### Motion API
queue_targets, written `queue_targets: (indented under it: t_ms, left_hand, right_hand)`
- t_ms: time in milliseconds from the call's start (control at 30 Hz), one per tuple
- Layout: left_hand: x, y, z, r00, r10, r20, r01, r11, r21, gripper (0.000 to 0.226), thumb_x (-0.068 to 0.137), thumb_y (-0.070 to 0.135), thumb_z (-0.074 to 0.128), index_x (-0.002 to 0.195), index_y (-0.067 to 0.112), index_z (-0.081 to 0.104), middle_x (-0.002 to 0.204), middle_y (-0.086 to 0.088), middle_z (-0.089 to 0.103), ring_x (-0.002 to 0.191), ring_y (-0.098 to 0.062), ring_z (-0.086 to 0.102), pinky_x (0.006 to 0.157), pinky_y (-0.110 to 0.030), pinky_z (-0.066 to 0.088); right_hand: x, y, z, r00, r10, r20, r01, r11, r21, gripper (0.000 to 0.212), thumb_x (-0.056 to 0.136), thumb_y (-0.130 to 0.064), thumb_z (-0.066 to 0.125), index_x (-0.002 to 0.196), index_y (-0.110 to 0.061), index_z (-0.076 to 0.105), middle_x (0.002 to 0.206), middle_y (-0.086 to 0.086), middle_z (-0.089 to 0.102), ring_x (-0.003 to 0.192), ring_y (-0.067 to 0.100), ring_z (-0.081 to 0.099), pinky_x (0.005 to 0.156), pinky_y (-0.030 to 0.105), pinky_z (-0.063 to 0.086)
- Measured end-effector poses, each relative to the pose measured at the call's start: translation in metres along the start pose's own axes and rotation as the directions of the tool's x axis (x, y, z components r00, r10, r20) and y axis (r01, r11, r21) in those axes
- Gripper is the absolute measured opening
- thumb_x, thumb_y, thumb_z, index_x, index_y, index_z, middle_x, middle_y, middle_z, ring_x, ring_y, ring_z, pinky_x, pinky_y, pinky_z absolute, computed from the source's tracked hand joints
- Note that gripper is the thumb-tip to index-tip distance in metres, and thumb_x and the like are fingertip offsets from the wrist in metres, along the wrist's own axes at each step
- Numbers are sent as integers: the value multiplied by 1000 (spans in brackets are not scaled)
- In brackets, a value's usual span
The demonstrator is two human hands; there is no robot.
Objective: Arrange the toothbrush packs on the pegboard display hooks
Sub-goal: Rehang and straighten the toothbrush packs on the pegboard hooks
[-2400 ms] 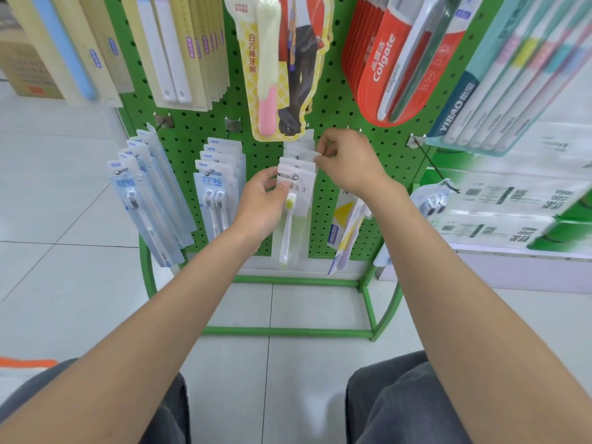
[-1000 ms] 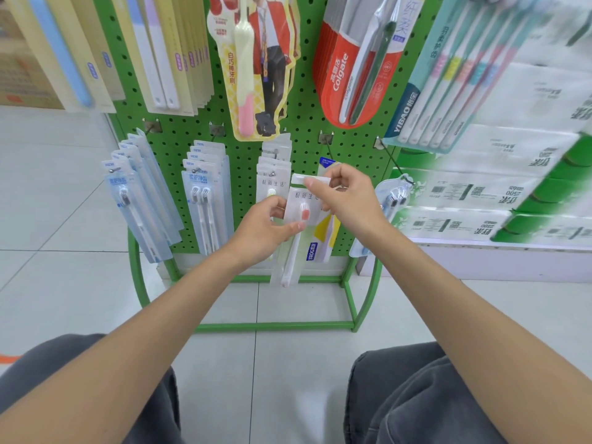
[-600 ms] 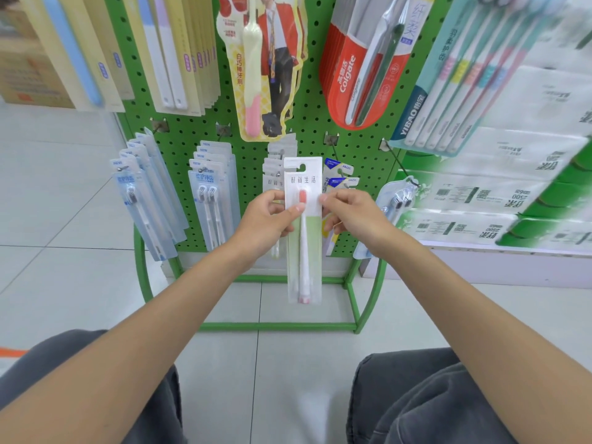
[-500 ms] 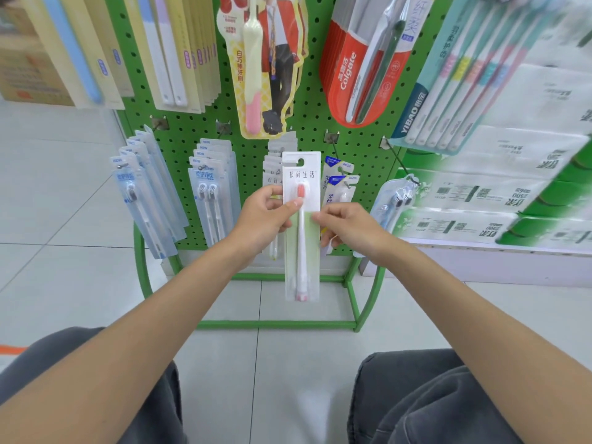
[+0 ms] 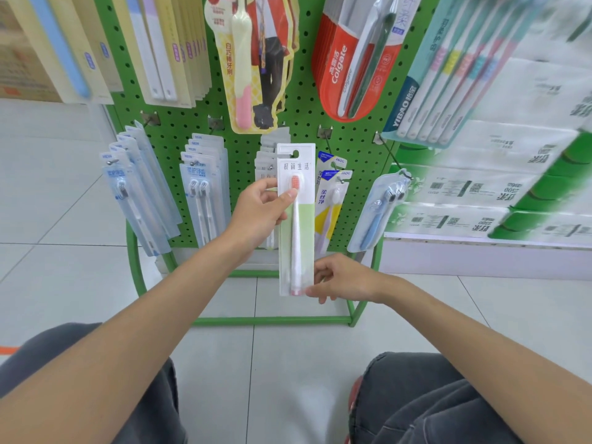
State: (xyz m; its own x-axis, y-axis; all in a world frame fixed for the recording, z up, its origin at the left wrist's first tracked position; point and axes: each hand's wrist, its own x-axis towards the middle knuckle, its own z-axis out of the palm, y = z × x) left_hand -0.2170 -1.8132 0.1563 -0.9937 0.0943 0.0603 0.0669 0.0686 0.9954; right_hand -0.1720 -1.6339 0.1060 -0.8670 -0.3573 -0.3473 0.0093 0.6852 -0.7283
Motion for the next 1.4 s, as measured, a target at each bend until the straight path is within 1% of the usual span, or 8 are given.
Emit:
queue_targets:
  t_ms: [167, 400, 467, 567, 733, 1067, 1267, 1400]
  left_hand:
    - [-1, 3, -1, 1000, -5, 15, 5, 1000, 4, 13, 96, 29, 61, 106, 35, 56, 91, 3, 61, 70, -8, 54, 78, -27, 50]
    - [-1, -2, -1, 997, 76, -16, -72, 975, 208, 62, 75, 44, 81, 123, 24, 47, 110, 4, 56, 85, -10, 54, 78, -27, 48]
    - [0, -1, -2, 996, 85, -42, -73, 969, 238, 58, 78, 42, 79, 124, 22, 48, 114, 1, 58, 89, -15, 56, 83, -31, 50]
    - [-1, 1, -4, 997, 74, -34, -64, 972, 224, 48, 83, 31, 75, 124, 22, 53, 115, 4, 61, 95, -17, 63, 91, -38, 53]
    - [-7, 6, -3, 997, 67, 27, -71, 983, 168, 39, 69, 26, 64, 109, 26, 61, 107, 4, 68, 90, -17, 70, 90, -46, 55]
    - [-3, -1, -5, 996, -18, 87, 16, 1000, 21, 38, 91, -2, 57, 122, 19, 60, 105, -5, 73, 91, -13, 71, 71, -20, 58]
    - [0, -6, -4, 990, -73, 123, 58, 991, 124, 36, 96, -3, 44, 110, 24, 64, 101, -2, 75, 93, -18, 72, 87, -38, 58]
    - [0, -8, -2, 982, -82, 168, 58, 988, 142, 36, 96, -4, 41, 110, 17, 67, 104, -4, 75, 89, -14, 72, 78, -30, 59]
  right_hand:
    - [5, 7, 2, 995, -24, -97, 20, 999, -46, 8, 90, -12, 66, 85, -6, 65, 63, -3, 58, 59, 7, 61, 66, 29, 47]
    - [4, -2, 13, 916, -299, -268, 184, 906, -382, 17, 90, -20, 60, 91, -34, 53, 76, -12, 58, 71, 13, 54, 64, 32, 45]
    - [8, -1, 19, 905, -319, -281, 226, 921, -318, 24, 91, -20, 59, 111, -32, 60, 98, -10, 67, 90, 15, 59, 78, 30, 50]
    - [13, 3, 21, 953, -201, -227, 161, 970, -184, 62, 92, -26, 61, 147, -33, 34, 136, -8, 56, 125, 7, 49, 99, 25, 44]
    - [13, 4, 19, 978, -90, -188, 94, 995, 14, 95, 80, -31, 79, 151, -36, 17, 113, 1, 58, 103, 10, 58, 89, 27, 51]
    - [14, 4, 15, 990, -51, -134, 57, 998, 41, 84, 68, -43, 87, 134, -26, 38, 82, -3, 60, 69, 10, 56, 71, 31, 50]
    - [15, 4, 9, 986, -57, -157, 62, 998, 23, 45, 86, -45, 70, 125, -27, 57, 95, 0, 74, 76, 16, 71, 87, 44, 55]
    - [17, -6, -1, 962, -94, -257, 116, 991, 70, 45, 85, -41, 70, 125, -24, 59, 103, 2, 72, 86, 19, 70, 84, 47, 57]
